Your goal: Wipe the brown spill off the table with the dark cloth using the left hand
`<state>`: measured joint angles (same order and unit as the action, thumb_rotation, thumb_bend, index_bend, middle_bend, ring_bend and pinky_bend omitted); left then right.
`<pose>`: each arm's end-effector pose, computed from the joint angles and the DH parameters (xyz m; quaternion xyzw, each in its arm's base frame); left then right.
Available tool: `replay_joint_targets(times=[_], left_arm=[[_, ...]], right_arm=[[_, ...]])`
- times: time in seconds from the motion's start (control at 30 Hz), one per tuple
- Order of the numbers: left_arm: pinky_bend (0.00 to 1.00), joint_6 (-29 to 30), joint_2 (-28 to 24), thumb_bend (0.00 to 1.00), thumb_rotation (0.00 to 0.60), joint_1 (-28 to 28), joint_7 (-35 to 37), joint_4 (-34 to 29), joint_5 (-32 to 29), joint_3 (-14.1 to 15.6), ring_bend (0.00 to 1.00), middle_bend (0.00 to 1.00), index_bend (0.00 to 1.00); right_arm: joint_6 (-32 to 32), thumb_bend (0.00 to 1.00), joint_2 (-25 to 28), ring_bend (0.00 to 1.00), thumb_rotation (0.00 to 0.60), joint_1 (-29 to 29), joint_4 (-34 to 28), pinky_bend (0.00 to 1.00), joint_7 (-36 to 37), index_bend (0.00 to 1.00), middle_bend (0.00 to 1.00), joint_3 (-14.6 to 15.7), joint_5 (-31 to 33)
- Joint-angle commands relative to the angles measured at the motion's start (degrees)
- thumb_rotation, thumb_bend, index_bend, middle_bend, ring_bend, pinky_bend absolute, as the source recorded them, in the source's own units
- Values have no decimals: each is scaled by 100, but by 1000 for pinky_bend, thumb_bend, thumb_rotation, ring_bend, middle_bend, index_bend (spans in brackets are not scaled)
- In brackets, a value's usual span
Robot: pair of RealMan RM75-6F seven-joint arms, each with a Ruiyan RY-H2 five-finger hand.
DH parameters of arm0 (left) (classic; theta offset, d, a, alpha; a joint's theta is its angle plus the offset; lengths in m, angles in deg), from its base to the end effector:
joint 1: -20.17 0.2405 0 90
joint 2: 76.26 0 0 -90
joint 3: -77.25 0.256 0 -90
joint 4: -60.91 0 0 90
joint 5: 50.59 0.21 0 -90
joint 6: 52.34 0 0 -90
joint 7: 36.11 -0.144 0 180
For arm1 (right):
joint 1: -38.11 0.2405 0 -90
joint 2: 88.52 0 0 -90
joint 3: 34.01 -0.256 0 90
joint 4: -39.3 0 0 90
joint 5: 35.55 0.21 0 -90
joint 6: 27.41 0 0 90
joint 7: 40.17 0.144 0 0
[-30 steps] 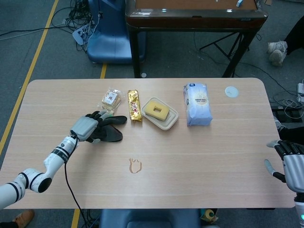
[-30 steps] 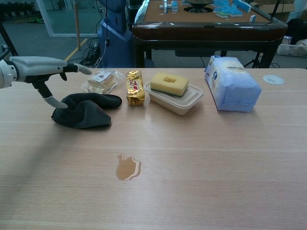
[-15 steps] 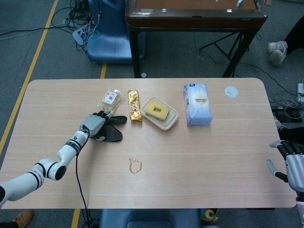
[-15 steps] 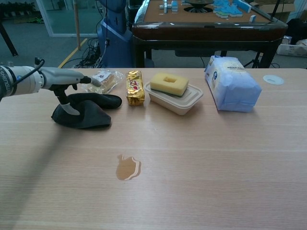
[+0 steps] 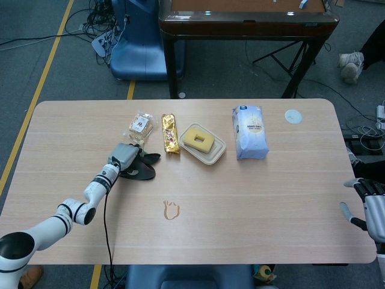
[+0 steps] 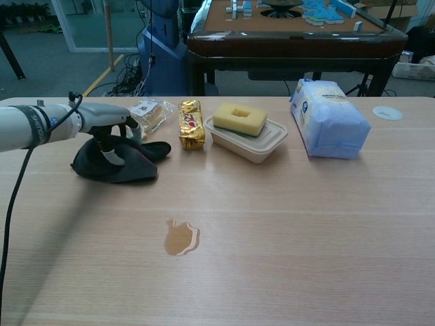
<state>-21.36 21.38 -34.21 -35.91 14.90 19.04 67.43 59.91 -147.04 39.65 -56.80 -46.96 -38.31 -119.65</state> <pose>-0.1897 0.4474 -0.0318 -0.7786 -0.3763 -0.2532 0.4337 -0.3143 -0.1675 0.1944 0.5889 -0.3470 0.3405 0.6456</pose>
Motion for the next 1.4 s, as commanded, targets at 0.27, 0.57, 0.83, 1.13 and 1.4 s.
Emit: replay_joint_targets(times=[0.27,0.57,0.83,1.13,1.4], left_arm=[[868,383,-198,191,600,169,660,-403,559,222,629,626,626],[890,987,-1066,191,600,376,743,-2259,1218,548,635,634,618],[890,1059,-1020,192,600,365,475,-2963,1557,840,627,633,590],[890,1100,-534,191,600,267,423,-3184,1601,806,626,633,575],[889,939,-59,192,600,33,-145,-3084,1417,637,621,621,559]], right_arm=[[-64,388,-33,278,600,36,81,332,97,354,339,1,-16],[-93,388,-64,280,600,55,118,332,145,354,339,18,-56],[-6,388,-46,280,600,1,106,332,177,354,339,51,-116],[156,388,-22,282,600,-125,117,332,248,354,339,99,-165],[253,388,-2,282,600,-194,132,332,314,354,339,106,-191]])
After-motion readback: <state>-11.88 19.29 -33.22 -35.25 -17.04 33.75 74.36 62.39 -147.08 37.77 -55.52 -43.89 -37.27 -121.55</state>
